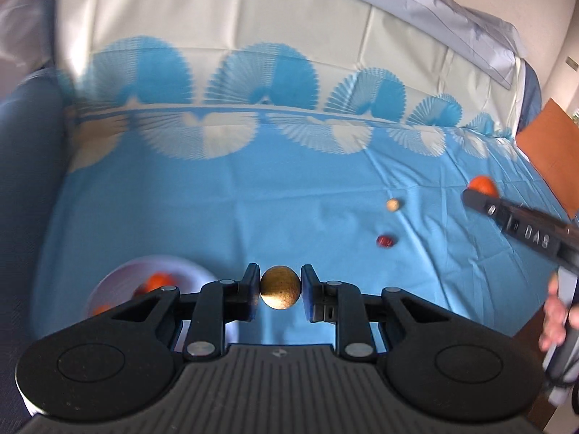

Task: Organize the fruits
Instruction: 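Carry the nut and mandarin over the white plate and lower them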

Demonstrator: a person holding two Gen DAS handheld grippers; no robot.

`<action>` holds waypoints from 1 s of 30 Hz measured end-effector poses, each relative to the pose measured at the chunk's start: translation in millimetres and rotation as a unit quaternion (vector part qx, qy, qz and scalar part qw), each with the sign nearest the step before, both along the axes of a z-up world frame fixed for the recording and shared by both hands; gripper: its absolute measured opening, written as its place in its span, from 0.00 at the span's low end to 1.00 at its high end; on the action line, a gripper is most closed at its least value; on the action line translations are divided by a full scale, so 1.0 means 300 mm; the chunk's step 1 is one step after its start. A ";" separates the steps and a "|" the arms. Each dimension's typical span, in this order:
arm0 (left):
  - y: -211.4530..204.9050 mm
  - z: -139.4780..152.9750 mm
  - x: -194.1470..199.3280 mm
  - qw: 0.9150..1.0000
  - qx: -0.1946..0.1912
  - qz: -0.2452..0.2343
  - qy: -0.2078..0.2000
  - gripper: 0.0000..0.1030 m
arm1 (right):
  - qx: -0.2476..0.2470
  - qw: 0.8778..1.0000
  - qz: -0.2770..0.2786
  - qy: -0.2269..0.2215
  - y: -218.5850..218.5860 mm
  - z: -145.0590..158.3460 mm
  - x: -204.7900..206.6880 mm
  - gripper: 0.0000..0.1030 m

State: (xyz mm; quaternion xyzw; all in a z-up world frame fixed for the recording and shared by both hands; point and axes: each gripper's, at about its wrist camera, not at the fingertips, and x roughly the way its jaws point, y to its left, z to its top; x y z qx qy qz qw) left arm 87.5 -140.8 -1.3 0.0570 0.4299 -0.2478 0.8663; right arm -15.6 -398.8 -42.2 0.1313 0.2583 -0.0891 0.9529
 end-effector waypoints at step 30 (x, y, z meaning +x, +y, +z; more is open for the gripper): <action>0.582 0.132 -0.465 0.992 -0.023 0.121 -0.037 0.25 | -0.061 0.974 0.214 0.043 0.810 0.106 -0.352 0.36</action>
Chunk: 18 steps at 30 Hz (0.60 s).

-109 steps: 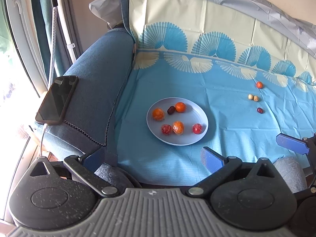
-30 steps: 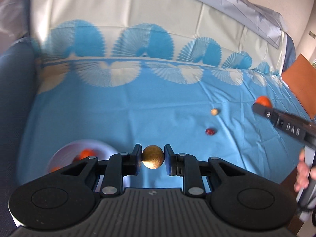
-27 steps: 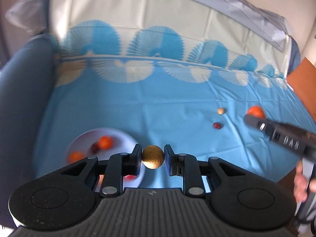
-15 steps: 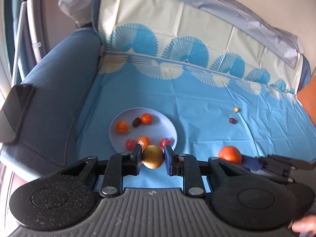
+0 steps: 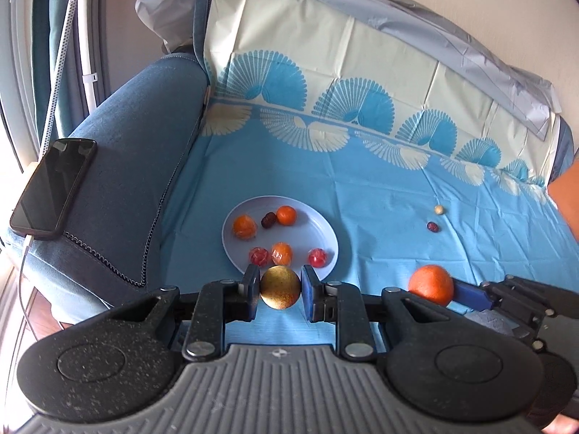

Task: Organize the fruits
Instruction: 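Carry the nut and mandarin over the white plate and lower them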

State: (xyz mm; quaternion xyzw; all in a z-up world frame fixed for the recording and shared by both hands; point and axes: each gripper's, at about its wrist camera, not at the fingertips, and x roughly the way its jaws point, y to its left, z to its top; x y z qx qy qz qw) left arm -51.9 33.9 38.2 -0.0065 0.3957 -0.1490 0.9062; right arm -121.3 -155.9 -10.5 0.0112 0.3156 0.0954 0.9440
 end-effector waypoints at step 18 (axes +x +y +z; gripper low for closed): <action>0.008 -0.011 0.007 1.000 -0.008 0.006 0.005 0.25 | -0.012 1.000 0.002 -0.006 0.015 -0.005 -0.002 0.36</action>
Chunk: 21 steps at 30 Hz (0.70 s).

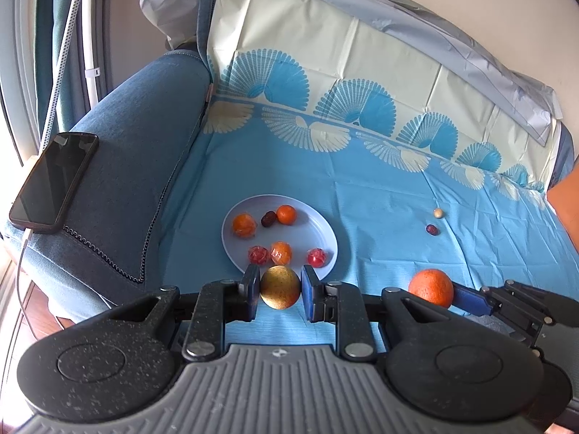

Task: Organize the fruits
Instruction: 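Carry the nut and mandarin over the white plate and lower them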

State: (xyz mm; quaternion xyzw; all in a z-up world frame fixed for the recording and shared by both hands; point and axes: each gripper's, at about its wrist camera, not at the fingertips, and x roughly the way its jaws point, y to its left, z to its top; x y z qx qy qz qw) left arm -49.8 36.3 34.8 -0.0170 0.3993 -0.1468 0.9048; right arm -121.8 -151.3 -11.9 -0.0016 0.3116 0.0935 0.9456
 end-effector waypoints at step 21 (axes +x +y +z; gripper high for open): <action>-0.019 -0.055 0.190 1.000 0.011 0.014 0.008 0.25 | -0.006 0.999 -0.019 0.038 0.000 -0.070 0.132 0.36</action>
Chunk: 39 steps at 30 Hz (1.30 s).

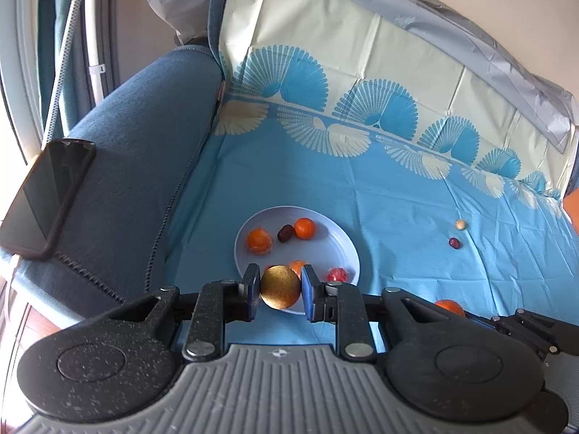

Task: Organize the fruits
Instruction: 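Carry the nut and mandarin over the white plate and lower them, then open both tools to release the nut and mandarin onto the plate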

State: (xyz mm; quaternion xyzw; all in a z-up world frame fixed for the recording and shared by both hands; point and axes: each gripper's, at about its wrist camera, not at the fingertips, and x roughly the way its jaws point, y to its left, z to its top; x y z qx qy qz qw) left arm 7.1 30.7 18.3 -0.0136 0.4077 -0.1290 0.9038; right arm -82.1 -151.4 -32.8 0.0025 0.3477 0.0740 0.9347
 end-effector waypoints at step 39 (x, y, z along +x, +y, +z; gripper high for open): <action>-0.263 -0.365 0.499 0.992 0.113 -0.048 -0.008 1.00 | -0.051 0.997 0.027 0.057 -0.055 -0.344 0.560 0.84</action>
